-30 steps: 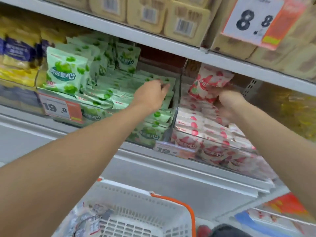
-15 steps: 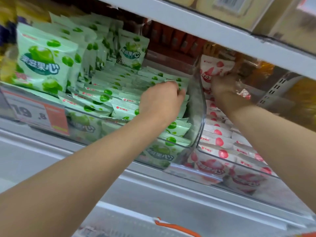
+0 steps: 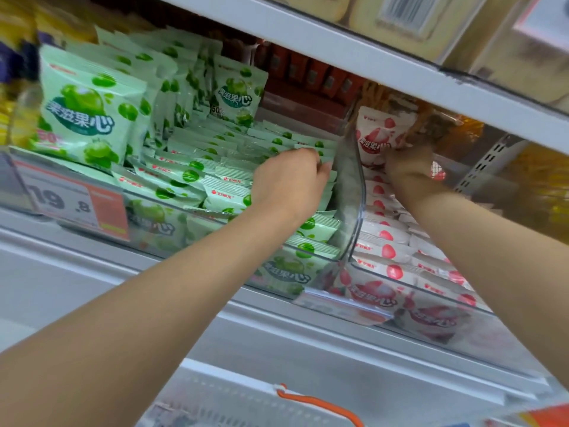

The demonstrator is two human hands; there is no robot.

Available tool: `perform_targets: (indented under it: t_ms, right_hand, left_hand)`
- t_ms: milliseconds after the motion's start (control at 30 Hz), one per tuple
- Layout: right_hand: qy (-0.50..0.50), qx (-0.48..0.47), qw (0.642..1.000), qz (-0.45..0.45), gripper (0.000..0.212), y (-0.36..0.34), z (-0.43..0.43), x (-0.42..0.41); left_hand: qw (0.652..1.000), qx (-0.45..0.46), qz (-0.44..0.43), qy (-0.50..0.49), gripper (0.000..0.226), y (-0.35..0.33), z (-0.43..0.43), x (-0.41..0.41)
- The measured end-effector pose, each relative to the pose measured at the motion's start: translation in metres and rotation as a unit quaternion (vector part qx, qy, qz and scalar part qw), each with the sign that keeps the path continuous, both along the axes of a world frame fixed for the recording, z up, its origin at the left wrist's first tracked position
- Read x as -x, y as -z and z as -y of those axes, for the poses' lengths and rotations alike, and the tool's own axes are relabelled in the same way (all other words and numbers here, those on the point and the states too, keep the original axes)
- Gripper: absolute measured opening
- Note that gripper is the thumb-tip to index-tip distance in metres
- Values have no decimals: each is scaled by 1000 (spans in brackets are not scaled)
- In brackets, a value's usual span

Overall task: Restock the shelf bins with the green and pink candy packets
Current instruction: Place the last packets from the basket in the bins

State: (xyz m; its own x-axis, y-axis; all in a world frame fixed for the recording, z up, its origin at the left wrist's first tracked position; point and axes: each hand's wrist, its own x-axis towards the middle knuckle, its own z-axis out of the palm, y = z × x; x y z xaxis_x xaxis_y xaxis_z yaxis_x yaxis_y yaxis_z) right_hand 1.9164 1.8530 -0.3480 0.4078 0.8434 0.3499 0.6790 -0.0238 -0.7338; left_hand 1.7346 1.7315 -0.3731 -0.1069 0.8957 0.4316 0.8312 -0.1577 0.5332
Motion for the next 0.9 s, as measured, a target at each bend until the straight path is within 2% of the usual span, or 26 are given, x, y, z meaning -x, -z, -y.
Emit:
perform_targets:
  t_ms: [67,133,200,300,433,500,600,667,733,800,900]
  right_hand:
    - [1,-3,1000,-1,50,1,7,-2]
    - [-10,-25,999,18,47,3,19,-5]
    - [-29,-30,997,69,40,3,40,-7]
    - [-114,-28,989,87,22,-2,90,-2]
    - [-190,-64,971,126,12,-10,169,7]
    - [-215,-88,966,113,14,-5,199,13]
    - [-248,-100,957,112,16,26,250,26]
    - [-286,-54,947,133,15,63,274,37]
    - [-340,77,925,154,16,100,289,48]
    - [-397,234,873,160,19,136,298,55]
    - [-413,350,827,151,19,181,309,59]
  left_hand:
    - [1000,1,-4,-1,36,0,1,0]
    - [1000,2,-8,-3,34,-2,3,0]
    - [1000,7,-11,1,33,-6,7,0]
    - [1000,20,-16,13,29,-15,23,0]
    - [997,-68,-35,-23,15,-13,71,1]
    - [996,-83,4,-26,6,1,101,1]
    - [995,7,99,-12,3,30,155,6]
    - [984,115,133,-15,3,61,178,14]
    - [968,225,113,-15,2,93,193,26]
    - [945,319,66,-34,11,126,206,42]
    - [900,431,-14,-67,23,182,224,72]
